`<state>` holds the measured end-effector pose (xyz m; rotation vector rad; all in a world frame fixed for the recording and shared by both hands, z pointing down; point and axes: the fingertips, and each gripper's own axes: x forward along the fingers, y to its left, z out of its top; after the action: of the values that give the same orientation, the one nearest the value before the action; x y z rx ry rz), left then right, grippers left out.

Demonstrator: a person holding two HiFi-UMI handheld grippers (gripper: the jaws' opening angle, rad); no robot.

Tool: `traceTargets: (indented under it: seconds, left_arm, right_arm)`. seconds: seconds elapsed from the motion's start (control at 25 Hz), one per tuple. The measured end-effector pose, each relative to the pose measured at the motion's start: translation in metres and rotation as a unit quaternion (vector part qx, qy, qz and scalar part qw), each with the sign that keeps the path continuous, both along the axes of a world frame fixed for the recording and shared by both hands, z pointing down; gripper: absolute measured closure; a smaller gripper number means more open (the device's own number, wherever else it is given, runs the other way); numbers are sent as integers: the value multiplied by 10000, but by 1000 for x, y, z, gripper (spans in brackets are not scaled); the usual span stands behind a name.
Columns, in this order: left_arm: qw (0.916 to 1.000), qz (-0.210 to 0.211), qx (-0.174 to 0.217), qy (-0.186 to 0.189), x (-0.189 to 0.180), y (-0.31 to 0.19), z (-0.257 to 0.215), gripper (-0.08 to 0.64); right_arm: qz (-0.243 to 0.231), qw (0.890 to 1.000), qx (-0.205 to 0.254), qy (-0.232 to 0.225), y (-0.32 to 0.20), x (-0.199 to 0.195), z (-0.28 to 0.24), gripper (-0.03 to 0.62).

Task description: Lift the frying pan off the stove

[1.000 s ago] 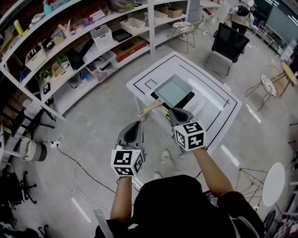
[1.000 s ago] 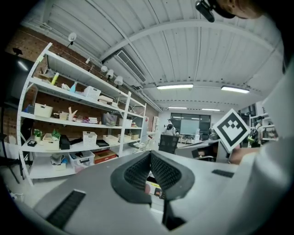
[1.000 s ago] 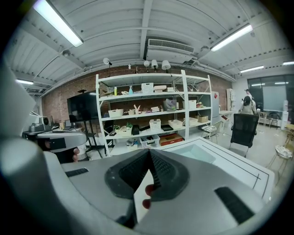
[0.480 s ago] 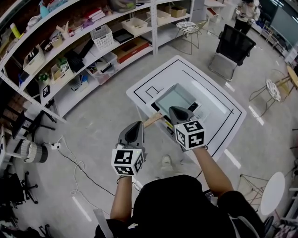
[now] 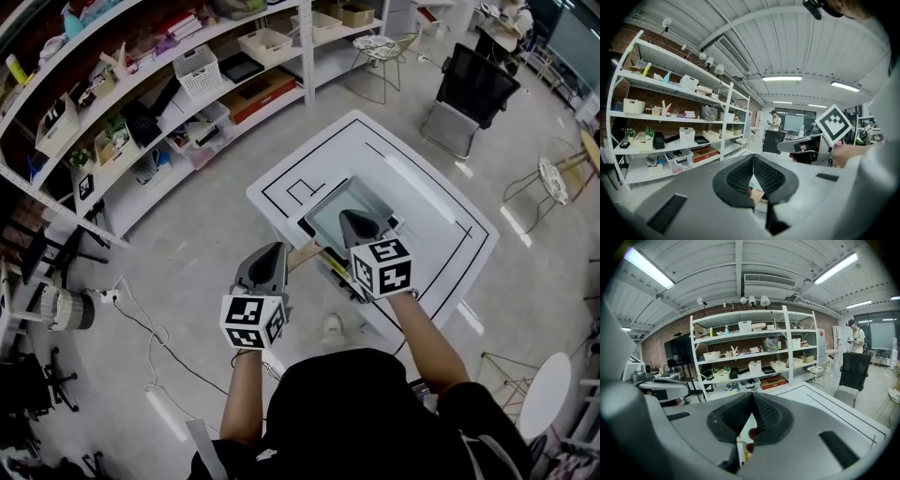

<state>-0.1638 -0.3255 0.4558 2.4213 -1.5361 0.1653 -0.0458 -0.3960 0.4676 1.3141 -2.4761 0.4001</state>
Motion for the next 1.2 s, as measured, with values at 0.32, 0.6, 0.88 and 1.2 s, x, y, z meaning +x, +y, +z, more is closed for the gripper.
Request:
traceTargets:
  seconds: [0.32,0.6,0.88,1.2]
  left_arm:
    - [9989,183,-420,-88,8,-22,22,551]
    - [9948,467,-788,-441,14,-33,48,526]
    - [9802,1089,-1281,-1045,24,-36,79,444]
    - [9500,1827,-1706,-1871,42,-31,120,365]
  right_arm:
    - [-49,9999,-139,-43,-27,6,12,591]
    - [-129,9995,-282,-66,-42,5,26,591]
    - [-181,9991,-385,-53,-58,5,35,591]
    - [-196,9983,-551,-53,-68,9,50,591]
